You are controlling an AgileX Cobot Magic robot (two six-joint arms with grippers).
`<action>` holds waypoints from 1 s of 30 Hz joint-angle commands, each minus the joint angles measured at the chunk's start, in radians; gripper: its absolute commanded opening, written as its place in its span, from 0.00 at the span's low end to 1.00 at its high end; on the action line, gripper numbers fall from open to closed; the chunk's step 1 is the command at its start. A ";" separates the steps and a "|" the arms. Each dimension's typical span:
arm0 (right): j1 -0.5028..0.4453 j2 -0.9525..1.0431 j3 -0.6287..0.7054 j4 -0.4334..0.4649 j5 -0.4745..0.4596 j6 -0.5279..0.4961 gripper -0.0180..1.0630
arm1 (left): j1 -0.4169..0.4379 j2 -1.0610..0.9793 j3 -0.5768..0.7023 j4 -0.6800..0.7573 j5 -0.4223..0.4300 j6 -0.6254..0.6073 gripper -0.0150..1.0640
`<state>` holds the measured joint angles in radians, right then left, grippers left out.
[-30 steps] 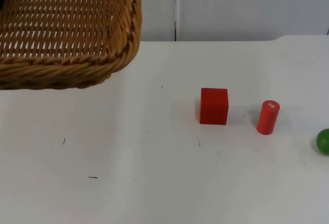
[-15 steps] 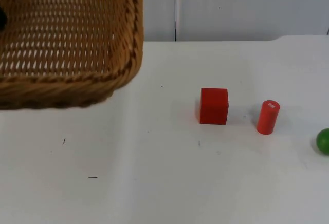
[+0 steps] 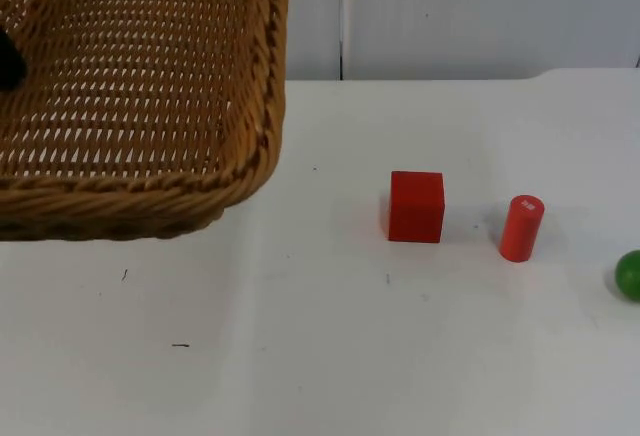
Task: Pick up the basket with the left hand and place the object to the left of the red cylinder into the basket with the right hand.
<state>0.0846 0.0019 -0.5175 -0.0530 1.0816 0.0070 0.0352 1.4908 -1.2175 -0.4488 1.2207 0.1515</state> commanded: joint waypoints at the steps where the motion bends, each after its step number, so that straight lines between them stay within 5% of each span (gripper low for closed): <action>1: -0.002 -0.002 0.001 0.004 -0.006 -0.001 0.99 | -0.006 -0.015 -0.004 -0.038 0.000 0.001 0.01; 12: -0.002 0.112 -0.010 -0.004 -0.022 -0.001 0.99 | -0.038 -0.017 -0.004 -0.060 0.000 0.001 0.01; 30: -0.002 0.677 -0.182 0.029 -0.419 0.000 0.99 | -0.038 -0.015 -0.004 -0.057 0.000 0.001 0.01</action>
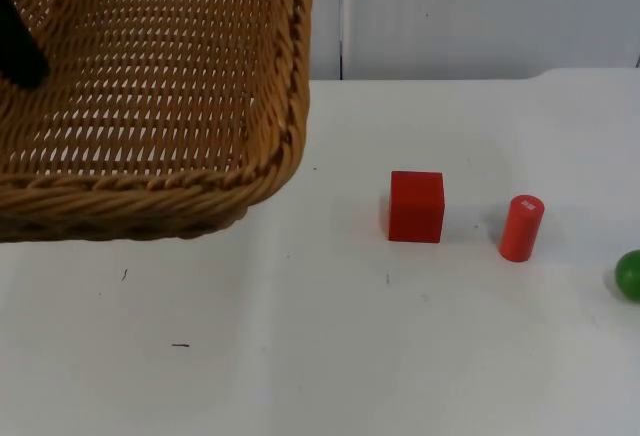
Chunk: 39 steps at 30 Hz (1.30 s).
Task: Pick up the basket with the left hand and place the object to the left of the red cylinder into the basket with the right hand.
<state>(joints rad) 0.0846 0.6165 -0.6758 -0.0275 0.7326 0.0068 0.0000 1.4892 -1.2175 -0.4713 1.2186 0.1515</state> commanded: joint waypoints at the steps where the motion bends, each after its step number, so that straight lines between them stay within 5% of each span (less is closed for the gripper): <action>1: -0.002 0.062 -0.023 0.004 -0.070 0.000 0.99 | -0.003 -0.013 -0.004 -0.035 0.002 0.001 0.01; 34: -0.002 0.666 -0.445 0.012 -0.064 -0.078 0.99 | -0.003 -0.013 -0.004 -0.038 0.002 0.001 0.01; 39: 0.059 0.755 -0.498 0.012 -0.072 -0.131 0.99 | -0.003 -0.013 -0.004 -0.038 0.002 0.001 0.01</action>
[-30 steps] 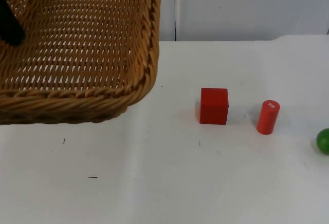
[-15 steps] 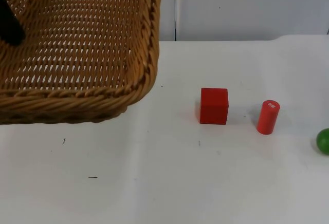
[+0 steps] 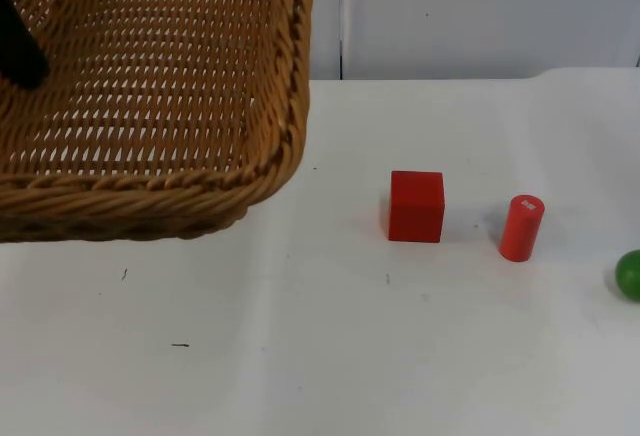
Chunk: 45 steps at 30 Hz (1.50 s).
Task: Pick up the basket with the left hand and place the object to the left of the red cylinder into the basket with the right hand.
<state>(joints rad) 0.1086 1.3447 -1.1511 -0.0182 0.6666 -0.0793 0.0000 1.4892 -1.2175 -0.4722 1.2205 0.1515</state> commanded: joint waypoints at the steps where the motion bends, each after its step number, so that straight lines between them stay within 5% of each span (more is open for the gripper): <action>1: 0.035 0.027 -0.023 0.002 -0.007 -0.045 0.99 | -0.003 -0.013 -0.004 -0.037 0.001 0.001 0.01; 15: 0.253 0.351 -0.190 0.002 0.009 -0.296 0.99 | -0.003 -0.013 -0.004 -0.050 0.001 0.001 0.01; 22: 0.253 0.493 -0.264 0.088 0.025 -0.427 0.99 | -0.003 -0.013 -0.004 -0.063 0.001 0.001 0.01; 25: 0.253 0.556 -0.309 0.190 0.027 -0.545 0.99 | -0.003 -0.013 -0.004 -0.063 0.001 0.001 0.01; 33: 0.253 0.746 -0.515 0.278 0.179 -0.713 0.99 | -0.003 -0.013 -0.004 -0.063 0.001 0.001 0.01; 37: 0.260 0.800 -0.552 0.344 0.180 -0.794 0.99 | -0.003 -0.013 -0.004 -0.063 0.001 0.001 0.01; 45: 0.326 0.863 -0.556 0.335 0.146 -0.925 0.99 | -0.003 -0.013 -0.004 -0.063 0.001 0.001 0.01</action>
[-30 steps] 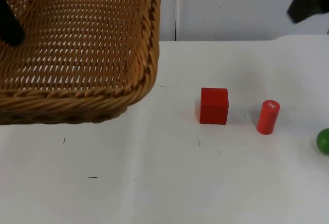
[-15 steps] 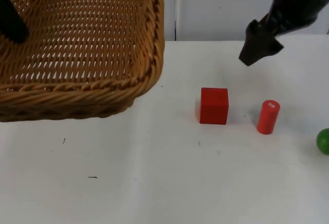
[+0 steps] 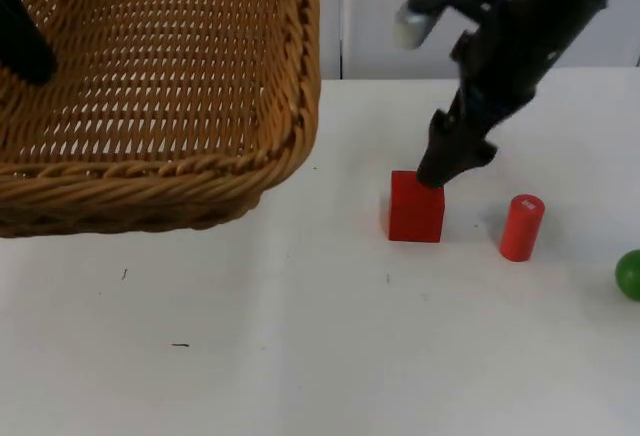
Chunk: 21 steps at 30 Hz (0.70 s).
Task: Pick up the basket with the left hand and place the object to the left of the red cylinder into the basket with the right hand.
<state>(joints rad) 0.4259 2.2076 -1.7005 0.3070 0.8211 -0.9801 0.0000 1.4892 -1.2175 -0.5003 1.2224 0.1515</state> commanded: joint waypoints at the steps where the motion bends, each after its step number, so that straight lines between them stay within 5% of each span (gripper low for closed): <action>1: 0.018 0.009 -0.006 0.010 -0.014 -0.038 0.99 | -0.003 -0.013 -0.004 -0.037 -0.001 0.001 0.01; 21: 0.061 0.118 -0.018 -0.055 -0.052 -0.050 0.99 | -0.003 -0.013 -0.004 -0.035 -0.001 0.001 0.01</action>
<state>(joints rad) 0.4832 2.3216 -1.7112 0.2507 0.7746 -1.0250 0.0000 1.4892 -1.2175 -0.5003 1.2241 0.1515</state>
